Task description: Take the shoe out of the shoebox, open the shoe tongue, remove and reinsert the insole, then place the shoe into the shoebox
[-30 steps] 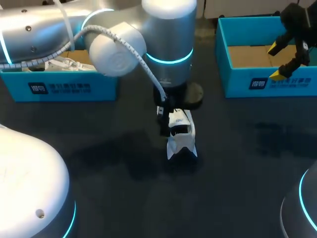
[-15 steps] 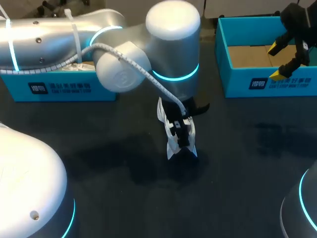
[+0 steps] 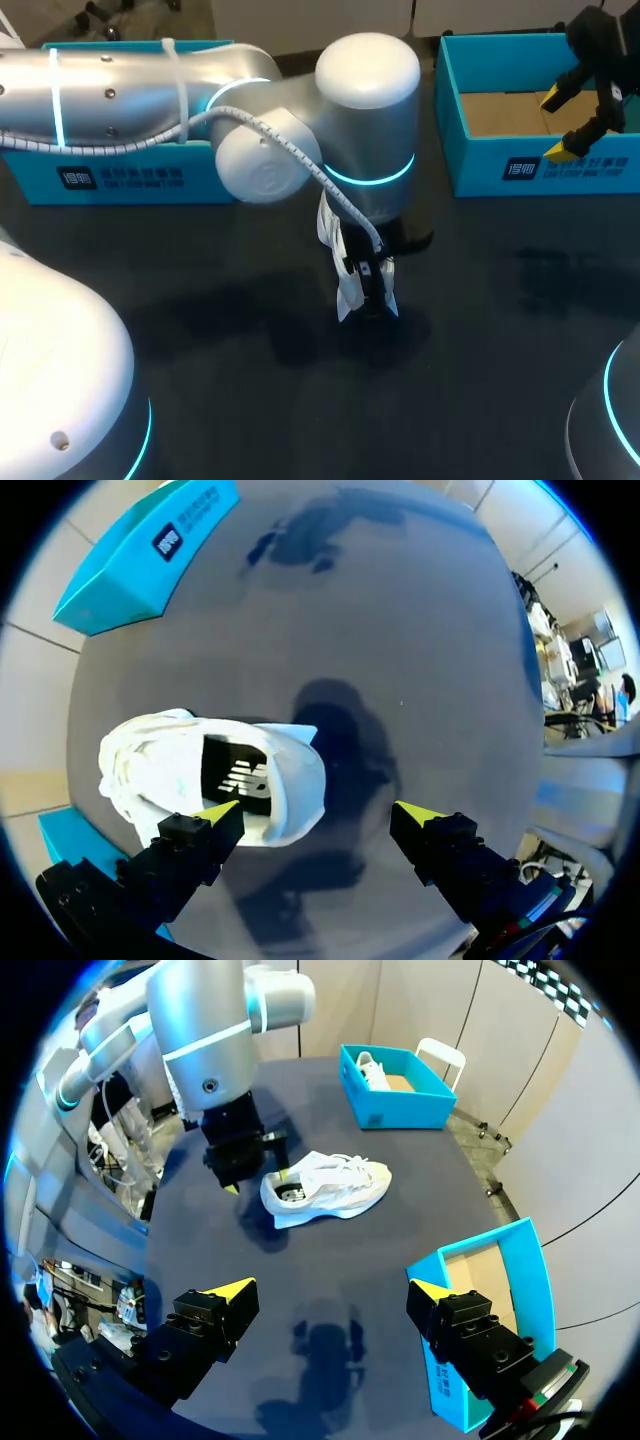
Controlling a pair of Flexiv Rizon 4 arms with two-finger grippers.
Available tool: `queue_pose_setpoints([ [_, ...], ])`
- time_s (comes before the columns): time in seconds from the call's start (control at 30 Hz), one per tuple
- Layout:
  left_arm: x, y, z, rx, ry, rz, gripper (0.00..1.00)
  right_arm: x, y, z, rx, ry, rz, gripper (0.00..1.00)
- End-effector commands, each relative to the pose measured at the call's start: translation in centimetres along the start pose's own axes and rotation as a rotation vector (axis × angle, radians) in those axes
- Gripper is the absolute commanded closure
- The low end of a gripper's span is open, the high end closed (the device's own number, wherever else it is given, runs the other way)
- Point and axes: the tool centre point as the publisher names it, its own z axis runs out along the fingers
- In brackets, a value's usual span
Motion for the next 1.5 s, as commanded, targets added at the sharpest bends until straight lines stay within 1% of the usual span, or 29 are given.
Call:
queue_pose_setpoints([
  [0.03, -0.3, -0.2, 1.3, -0.015, 0.011, 0.004, 0.00, -0.1, 0.1, 0.1, 0.003, 0.002, 0.001, 0.00],
  [0.27, -0.7, 0.3, 2.2, -0.026, 0.022, 0.048, 0.00, -0.1, 0.1, 0.1, 0.003, 0.002, 0.001, 0.00],
  [0.3, -0.7, 0.3, 2.4, -0.015, 0.030, 0.072, 0.00, -0.1, 0.1, 0.1, 0.003, 0.002, 0.001, 0.00],
  [0.47, -0.6, 0.2, 3.2, -0.040, 0.030, 0.096, 0.00, -0.1, 0.1, 0.1, 0.003, 0.002, 0.001, 0.00],
  [0.63, -0.5, 0.1, 3.4, -0.048, 0.028, 0.114, 0.00, -0.1, 0.1, 0.1, 0.003, 0.002, 0.001, 0.00],
  [0.7, -0.6, 0.0, 3.6, -0.054, 0.029, 0.115, 0.04, -0.1, 0.1, 0.1, 0.003, 0.002, 0.001, 0.00],
  [0.77, -0.7, 0.0, 3.7, -0.055, 0.029, 0.115, 0.11, -0.1, 0.1, 0.1, 0.003, 0.002, 0.001, 0.00],
  [0.8, -0.7, 0.0, 3.7, -0.056, 0.030, 0.115, 0.24, -0.1, 0.1, 0.1, 0.003, 0.002, 0.001, 0.00],
  [0.83, -0.6, -0.1, 3.7, -0.057, 0.029, 0.115, 0.31, -0.1, 0.1, 0.1, 0.003, 0.002, 0.001, 0.00],
  [0.9, -0.6, -0.1, 3.7, -0.058, 0.028, 0.115, 0.50, -0.1, 0.1, 0.1, 0.003, 0.002, 0.001, 0.00],
  [0.93, -0.5, -0.2, 3.7, -0.058, 0.028, 0.115, 0.56, -0.1, 0.1, 0.1, 0.003, 0.002, 0.001, 0.00],
  [1.1, -0.2, -0.2, 4.1, -0.068, 0.040, 0.121, 0.65, -0.1, 0.1, 0.1, 0.003, 0.002, 0.001, 0.00],
  [1.17, -0.1, -0.3, 4.3, -0.069, 0.051, 0.119, 0.78, -0.1, 0.1, 0.1, 0.003, 0.002, 0.001, 0.00],
  [1.27, 0.1, -0.3, 4.4, -0.072, 0.065, 0.118, 0.91, -0.1, 0.1, 0.1, 0.003, 0.002, 0.001, 0.00],
  [1.3, 0.1, -0.4, 4.5, -0.072, 0.066, 0.118, 0.97, -0.1, 0.1, 0.1, 0.003, 0.002, 0.001, 0.00],
  [1.33, 0.1, -0.4, 4.5, -0.072, 0.074, 0.115, 1.00, -0.1, 0.1, 0.1, 0.003, 0.002, 0.001, 0.00],
  [1.5, 0.2, -0.2, 4.1, -0.078, 0.096, 0.115, 1.00, -0.1, 0.1, 0.1, 0.003, 0.002, 0.001, 0.00],
])
